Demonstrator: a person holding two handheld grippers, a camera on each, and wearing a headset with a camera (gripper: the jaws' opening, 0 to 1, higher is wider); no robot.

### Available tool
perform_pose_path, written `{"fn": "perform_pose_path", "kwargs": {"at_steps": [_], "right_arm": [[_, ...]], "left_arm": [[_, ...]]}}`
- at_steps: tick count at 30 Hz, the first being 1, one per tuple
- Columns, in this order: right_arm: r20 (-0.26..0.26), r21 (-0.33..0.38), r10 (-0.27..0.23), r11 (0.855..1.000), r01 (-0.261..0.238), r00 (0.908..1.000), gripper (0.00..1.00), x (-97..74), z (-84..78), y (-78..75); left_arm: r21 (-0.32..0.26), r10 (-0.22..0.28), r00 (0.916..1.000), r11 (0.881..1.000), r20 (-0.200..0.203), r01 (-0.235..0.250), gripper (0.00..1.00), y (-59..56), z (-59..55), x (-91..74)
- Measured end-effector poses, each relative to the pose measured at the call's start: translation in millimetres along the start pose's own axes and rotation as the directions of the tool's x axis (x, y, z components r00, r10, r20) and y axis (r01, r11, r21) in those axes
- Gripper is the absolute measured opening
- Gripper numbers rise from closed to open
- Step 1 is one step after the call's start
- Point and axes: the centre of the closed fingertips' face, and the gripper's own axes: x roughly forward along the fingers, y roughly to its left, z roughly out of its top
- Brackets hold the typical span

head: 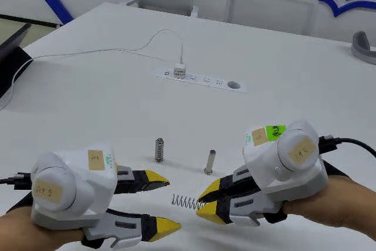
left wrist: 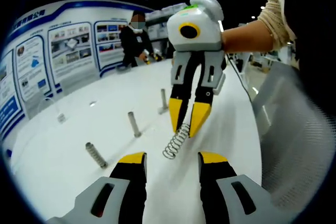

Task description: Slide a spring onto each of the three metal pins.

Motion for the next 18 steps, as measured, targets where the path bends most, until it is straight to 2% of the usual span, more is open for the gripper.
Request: {"fn": "perform_pose_path", "kwargs": {"at_steps": [6, 13, 18], "right_arm": [[-0.02, -0.037, 0.03, 0.999, -0.031, 0.9994, 0.12, 0.2, 3.3, 8.6], [-0.05, -0.065, 0.045, 0.997, -0.049, 0.9977, 0.12, -0.4, 3.4, 13.4], [-0.061, -0.081, 0.048, 0.995, -0.053, 0.997, 0.12, -2.1, 5.3, 16.9]], "left_arm": [[0.034, -0.018, 0.9998, 0.999, -0.002, 0.018, 0.27, -6.0, 0.0, 1.2], [0.075, -0.04, 0.9991, 0.996, -0.013, 0.041, 0.19, -14.9, -0.4, 3.8], [0.093, -0.038, 0.9992, 0.995, -0.015, 0.039, 0.14, -15.1, 0.1, 3.9]]}}
